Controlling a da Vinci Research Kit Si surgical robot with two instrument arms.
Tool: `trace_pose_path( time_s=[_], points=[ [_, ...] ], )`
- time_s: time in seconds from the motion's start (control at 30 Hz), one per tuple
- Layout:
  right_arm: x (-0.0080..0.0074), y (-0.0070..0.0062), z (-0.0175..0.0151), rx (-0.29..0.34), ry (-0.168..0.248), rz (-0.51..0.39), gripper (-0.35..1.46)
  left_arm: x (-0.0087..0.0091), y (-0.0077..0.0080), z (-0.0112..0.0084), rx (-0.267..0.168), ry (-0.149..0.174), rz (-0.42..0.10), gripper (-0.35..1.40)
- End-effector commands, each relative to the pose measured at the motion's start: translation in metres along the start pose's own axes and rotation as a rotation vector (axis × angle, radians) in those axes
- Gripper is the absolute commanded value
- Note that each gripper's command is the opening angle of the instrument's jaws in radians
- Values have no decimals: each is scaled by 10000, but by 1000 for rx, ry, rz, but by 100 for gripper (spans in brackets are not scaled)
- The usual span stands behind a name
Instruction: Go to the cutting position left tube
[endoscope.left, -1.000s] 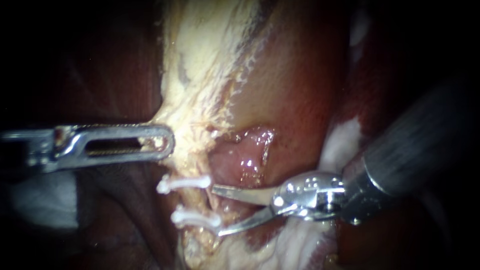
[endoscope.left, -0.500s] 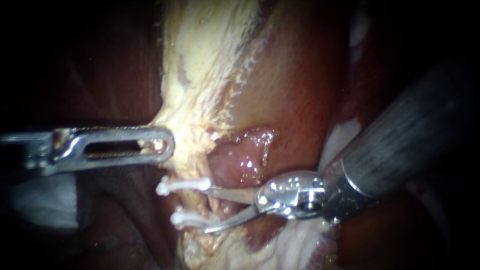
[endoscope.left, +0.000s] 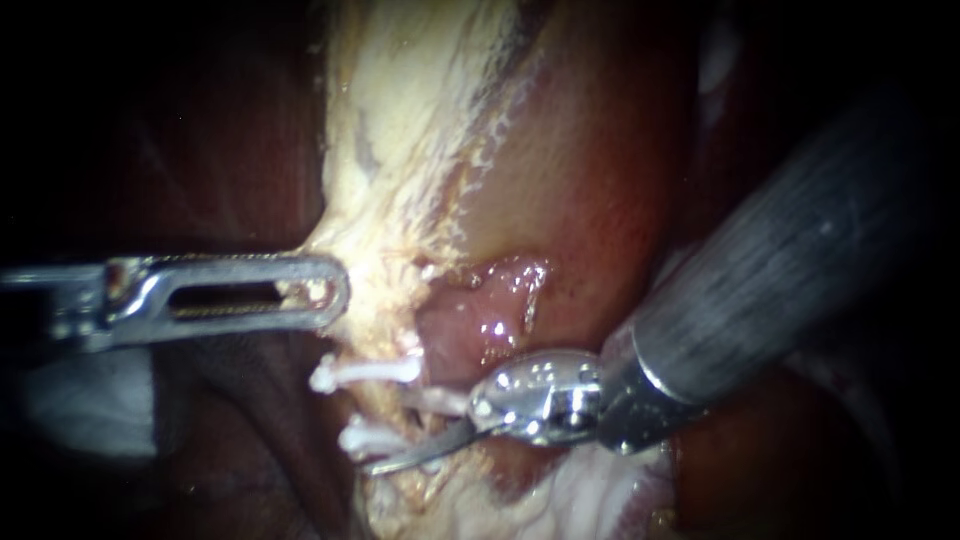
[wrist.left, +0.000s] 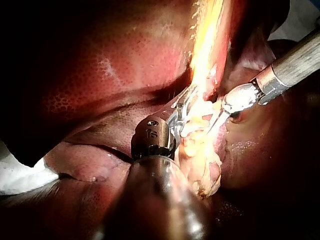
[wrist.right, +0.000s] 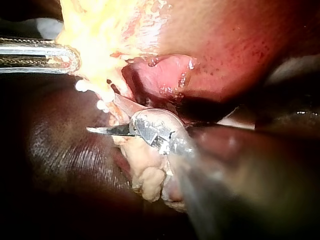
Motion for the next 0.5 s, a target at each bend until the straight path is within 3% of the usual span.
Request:
trace_pose_path(
  time_s=[0.03,0.5],
  points=[
    [0,0,1,6,3,-3,143,0,0,0,0,0,0,-35],
    [4,0,16,56,32,-31,143,0,0,1,0,0,0,-35]
  ],
)
